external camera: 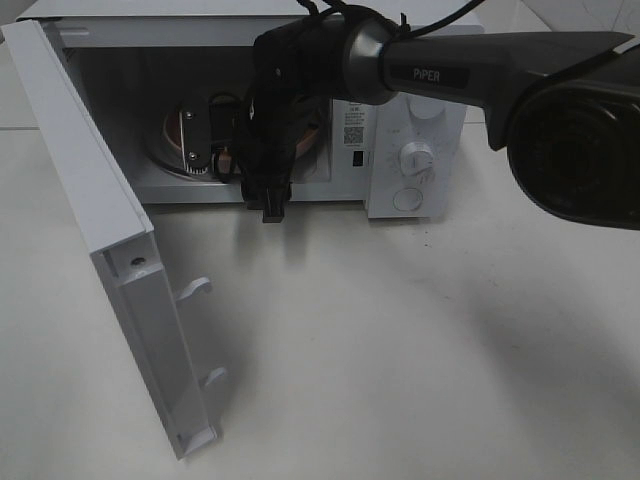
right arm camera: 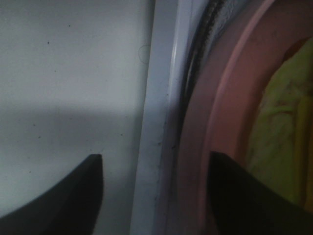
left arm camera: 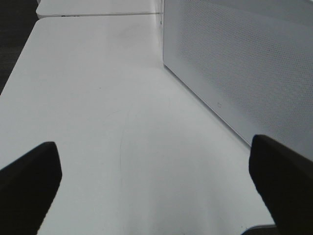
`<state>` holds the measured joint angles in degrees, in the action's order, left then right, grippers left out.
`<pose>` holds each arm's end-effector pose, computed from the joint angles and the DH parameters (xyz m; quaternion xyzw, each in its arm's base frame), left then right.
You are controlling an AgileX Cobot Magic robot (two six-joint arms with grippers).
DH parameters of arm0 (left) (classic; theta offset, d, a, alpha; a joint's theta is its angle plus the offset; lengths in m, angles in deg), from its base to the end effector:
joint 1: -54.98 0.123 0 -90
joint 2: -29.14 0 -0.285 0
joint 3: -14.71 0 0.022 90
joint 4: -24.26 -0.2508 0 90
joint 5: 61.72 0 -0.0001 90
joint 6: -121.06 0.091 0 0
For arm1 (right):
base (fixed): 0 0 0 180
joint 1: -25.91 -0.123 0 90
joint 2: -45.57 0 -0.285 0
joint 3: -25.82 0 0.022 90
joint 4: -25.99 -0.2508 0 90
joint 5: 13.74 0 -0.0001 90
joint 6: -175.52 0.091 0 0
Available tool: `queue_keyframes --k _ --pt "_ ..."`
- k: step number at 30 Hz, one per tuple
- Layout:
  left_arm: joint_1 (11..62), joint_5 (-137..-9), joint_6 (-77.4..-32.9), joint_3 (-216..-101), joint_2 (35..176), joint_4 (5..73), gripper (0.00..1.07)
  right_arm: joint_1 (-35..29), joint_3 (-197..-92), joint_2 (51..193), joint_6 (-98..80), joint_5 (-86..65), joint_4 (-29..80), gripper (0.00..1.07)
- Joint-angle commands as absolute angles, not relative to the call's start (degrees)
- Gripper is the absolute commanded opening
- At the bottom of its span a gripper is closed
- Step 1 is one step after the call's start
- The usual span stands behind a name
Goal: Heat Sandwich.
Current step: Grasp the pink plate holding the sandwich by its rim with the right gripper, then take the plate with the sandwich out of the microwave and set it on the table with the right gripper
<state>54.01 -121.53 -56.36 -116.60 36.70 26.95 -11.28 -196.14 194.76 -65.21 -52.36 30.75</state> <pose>-0.0046 -0.0036 0.2781 0.0270 0.8477 -0.0160 0.5296 0.4345 0.3238 0.1405 -0.7358 0.6094 -0.0934 0.2802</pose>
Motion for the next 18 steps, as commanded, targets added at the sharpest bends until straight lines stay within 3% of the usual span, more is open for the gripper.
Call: queue_keyframes --k 1,3,4,5,18 --pt "53.72 -120.62 -56.82 -116.43 35.15 27.3 1.02 -11.56 -196.48 194.7 -63.72 -54.88 30.23 0.28" --pt "53.72 -120.62 -56.82 -116.43 35.15 27.3 1.02 -11.56 -196.48 194.7 -63.55 -55.4 30.23 0.08" --pt "53.72 -120.62 -56.82 -116.43 35.15 27.3 1.02 -11.56 -196.48 194.7 -63.55 -55.4 30.23 0.08" --pt "53.72 -120.62 -56.82 -116.43 35.15 27.3 1.02 -11.56 -196.48 194.7 -63.55 -55.4 30.23 0.0" --pt "53.72 -120.62 -56.82 -116.43 35.15 27.3 1.02 -11.45 -196.48 194.7 -67.1 -56.43 25.99 0.0"
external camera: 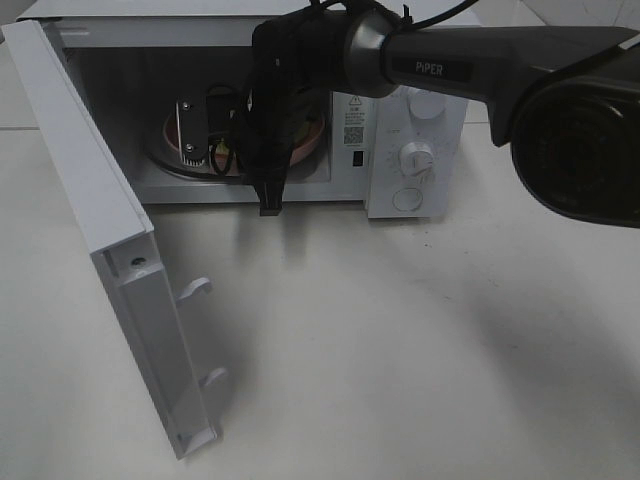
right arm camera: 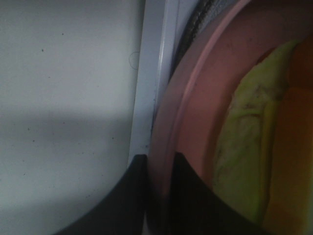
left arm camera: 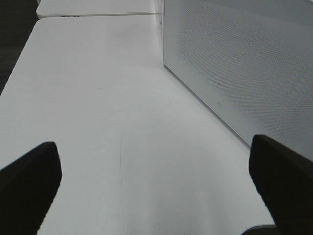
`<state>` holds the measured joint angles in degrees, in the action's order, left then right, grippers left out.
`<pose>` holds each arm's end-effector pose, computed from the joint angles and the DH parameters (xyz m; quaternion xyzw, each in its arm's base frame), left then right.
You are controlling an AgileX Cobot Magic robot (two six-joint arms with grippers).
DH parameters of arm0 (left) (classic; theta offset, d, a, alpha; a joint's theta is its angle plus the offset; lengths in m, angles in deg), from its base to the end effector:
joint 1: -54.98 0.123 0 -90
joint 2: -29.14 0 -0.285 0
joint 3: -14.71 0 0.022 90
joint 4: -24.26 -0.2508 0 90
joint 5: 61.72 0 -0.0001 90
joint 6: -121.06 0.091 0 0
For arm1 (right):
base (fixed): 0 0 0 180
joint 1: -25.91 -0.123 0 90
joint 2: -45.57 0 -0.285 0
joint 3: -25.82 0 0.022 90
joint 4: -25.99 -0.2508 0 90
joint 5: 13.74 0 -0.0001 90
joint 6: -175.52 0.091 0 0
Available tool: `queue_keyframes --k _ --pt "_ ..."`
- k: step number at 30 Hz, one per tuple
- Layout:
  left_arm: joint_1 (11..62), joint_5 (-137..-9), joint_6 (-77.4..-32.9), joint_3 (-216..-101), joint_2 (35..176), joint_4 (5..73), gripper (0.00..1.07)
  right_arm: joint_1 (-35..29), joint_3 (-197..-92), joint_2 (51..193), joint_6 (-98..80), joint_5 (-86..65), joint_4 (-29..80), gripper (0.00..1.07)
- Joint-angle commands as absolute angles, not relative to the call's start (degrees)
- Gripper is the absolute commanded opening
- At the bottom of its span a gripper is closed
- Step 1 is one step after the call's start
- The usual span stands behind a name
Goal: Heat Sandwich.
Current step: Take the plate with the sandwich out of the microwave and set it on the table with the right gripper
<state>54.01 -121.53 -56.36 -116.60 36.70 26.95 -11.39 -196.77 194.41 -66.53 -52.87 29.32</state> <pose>-0.0046 -0.0036 0.2781 0.0270 0.8477 -0.0160 0.5296 0.4335 0.3261 0.1466 -0.7379 0.6053 -0.0874 0.2853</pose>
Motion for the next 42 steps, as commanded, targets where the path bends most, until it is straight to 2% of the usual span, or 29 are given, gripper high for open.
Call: queue_keyframes --k 1,14,26,42 --pt "53.72 -120.62 -56.82 -116.43 35.15 27.3 1.02 -11.45 -196.48 194.7 -69.39 -57.29 24.62 0.0" --pt "53.72 -120.62 -56.82 -116.43 35.15 27.3 1.01 -11.45 -195.68 191.44 -73.18 -57.52 24.05 0.0" --pt "53.72 -120.62 -56.82 -116.43 35.15 27.3 1.01 -11.45 -184.22 183.64 -81.08 -45.88 23.99 0.0" --pt "53.72 -120.62 -56.82 -116.43 35.15 27.3 1.01 -11.5 -171.73 176.08 -87.73 -41.47 21.7 0.0"
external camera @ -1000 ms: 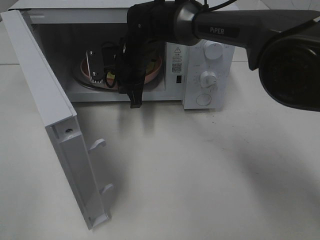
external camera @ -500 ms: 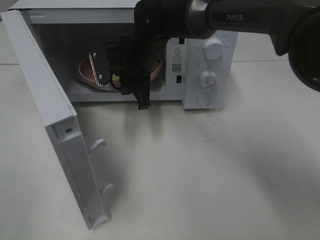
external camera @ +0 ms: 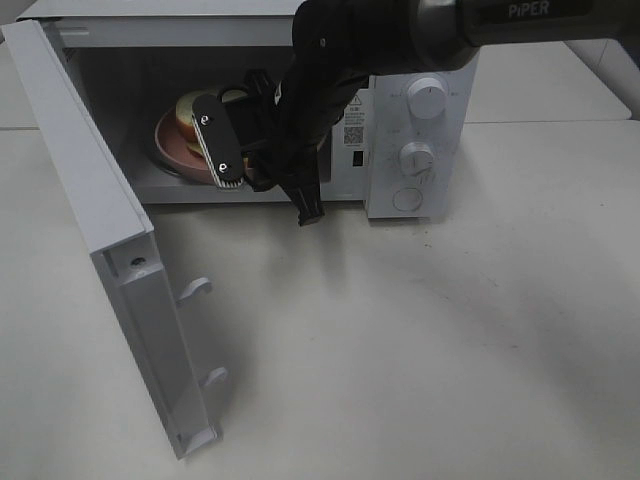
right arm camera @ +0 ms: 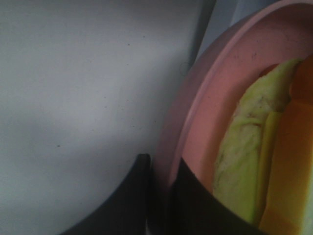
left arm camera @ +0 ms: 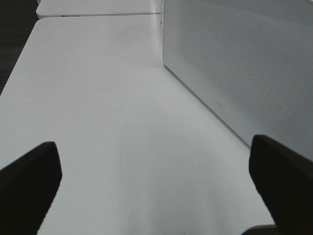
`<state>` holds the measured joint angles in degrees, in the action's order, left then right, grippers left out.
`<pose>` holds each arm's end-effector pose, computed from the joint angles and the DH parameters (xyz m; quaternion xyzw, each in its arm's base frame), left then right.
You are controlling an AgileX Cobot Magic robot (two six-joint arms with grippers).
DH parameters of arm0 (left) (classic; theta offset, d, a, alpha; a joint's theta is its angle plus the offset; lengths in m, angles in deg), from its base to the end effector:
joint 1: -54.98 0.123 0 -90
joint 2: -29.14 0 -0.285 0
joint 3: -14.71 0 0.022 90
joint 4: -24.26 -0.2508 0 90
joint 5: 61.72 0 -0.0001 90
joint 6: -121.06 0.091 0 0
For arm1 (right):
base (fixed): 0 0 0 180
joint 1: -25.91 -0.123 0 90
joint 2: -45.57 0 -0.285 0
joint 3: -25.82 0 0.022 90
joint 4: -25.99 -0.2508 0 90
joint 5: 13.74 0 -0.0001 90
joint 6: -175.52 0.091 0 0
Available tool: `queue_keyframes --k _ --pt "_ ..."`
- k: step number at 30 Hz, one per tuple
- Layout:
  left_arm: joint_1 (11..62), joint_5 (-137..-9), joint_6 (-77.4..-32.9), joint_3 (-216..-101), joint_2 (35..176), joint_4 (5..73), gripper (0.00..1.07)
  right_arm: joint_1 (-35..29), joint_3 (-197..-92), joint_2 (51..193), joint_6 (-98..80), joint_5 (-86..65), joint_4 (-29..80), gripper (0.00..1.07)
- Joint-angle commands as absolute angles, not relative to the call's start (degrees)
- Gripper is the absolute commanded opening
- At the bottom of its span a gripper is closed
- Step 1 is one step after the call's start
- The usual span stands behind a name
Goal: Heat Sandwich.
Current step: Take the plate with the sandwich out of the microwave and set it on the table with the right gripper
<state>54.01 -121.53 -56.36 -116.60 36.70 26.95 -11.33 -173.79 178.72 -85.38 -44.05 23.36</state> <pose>-0.0046 -0.0036 0.2781 0.0270 0.8477 -0.0160 0.5296 0.3866 0.2965 0.1774 -0.8074 0.5016 -0.0994 0.2943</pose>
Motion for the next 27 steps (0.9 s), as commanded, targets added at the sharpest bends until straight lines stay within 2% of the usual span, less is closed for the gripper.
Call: queue_keyframes --k 1,16,27 --pt "53.72 -120.62 -56.82 -116.43 35.15 27.3 1.01 -11.56 -170.76 175.51 -88.42 -40.9 20.66 0.0" --pt "53.72 -120.62 -56.82 -116.43 35.15 27.3 1.01 -11.56 -151.62 162.27 -101.19 -36.32 14.88 0.0" --pt "53.72 -120.62 -56.82 -116.43 35.15 27.3 1.01 -11.56 -140.68 154.19 -102.8 -33.68 13.16 0.0"
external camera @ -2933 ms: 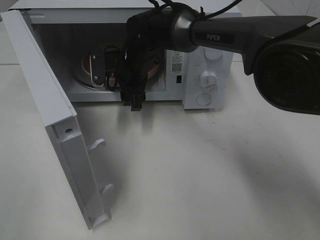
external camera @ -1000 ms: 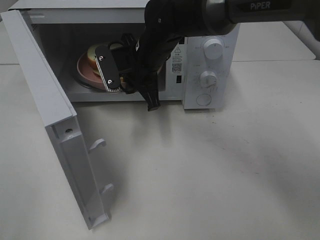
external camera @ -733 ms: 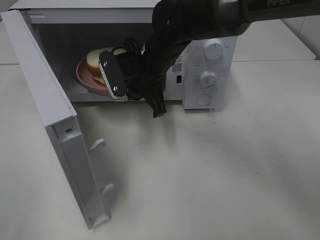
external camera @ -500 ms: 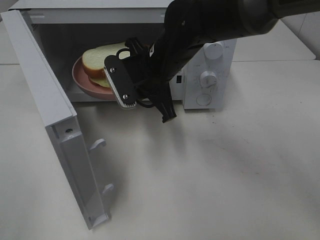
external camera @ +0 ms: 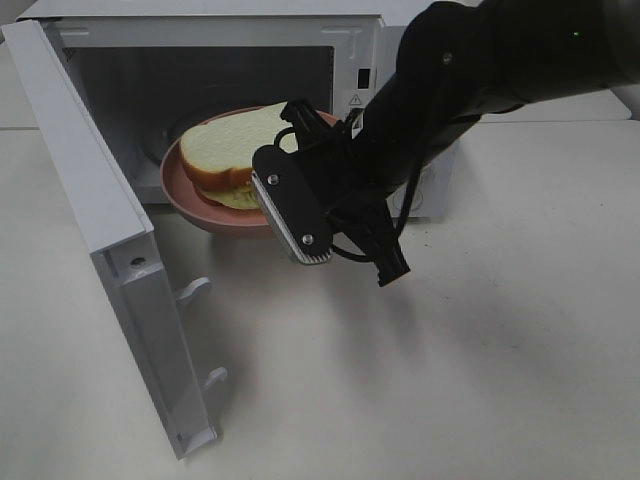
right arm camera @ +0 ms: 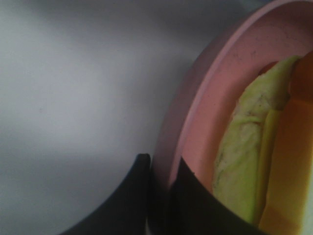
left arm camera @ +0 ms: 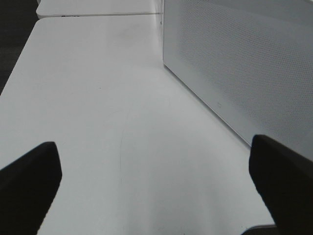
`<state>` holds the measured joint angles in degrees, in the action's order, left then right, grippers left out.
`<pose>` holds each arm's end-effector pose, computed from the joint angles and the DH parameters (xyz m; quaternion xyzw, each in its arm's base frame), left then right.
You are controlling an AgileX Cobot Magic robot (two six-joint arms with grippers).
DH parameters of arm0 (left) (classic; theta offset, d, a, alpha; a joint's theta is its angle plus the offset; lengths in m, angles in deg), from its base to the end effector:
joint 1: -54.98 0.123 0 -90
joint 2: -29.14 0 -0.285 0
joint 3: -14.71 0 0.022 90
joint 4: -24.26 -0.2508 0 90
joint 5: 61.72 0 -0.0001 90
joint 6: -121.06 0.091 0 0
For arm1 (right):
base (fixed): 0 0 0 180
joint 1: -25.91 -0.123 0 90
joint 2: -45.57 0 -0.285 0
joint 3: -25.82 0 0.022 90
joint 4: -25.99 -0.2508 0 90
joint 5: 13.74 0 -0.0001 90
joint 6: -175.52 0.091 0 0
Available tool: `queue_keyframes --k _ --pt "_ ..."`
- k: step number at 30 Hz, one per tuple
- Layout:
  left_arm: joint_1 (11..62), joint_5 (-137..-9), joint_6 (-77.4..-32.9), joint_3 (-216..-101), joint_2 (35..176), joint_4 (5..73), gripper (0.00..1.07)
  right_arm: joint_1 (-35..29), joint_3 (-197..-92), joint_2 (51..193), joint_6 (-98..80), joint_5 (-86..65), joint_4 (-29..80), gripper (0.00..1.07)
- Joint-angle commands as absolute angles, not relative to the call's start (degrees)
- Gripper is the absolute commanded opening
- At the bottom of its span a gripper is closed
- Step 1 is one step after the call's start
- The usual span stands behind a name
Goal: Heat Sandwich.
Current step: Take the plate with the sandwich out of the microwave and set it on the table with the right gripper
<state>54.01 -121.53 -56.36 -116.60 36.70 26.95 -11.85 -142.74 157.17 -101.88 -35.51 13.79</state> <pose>-0.0046 -0.0036 0.2781 0.0270 0.8477 -0.0160 0.5296 0.2960 0.2383 0.1959 -0.8448 0.4374 -0.0910 0.2943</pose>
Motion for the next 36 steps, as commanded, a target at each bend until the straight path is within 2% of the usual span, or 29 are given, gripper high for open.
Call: queue_keyframes --k 1,36 --pt "53.72 -120.62 -56.82 -116.43 35.15 27.3 1.01 -11.56 -139.59 153.28 -102.8 -33.68 13.16 0.0" --pt "53.72 -120.62 -56.82 -116.43 35.15 27.3 1.01 -11.56 -110.14 121.02 -91.97 -34.37 13.5 0.01"
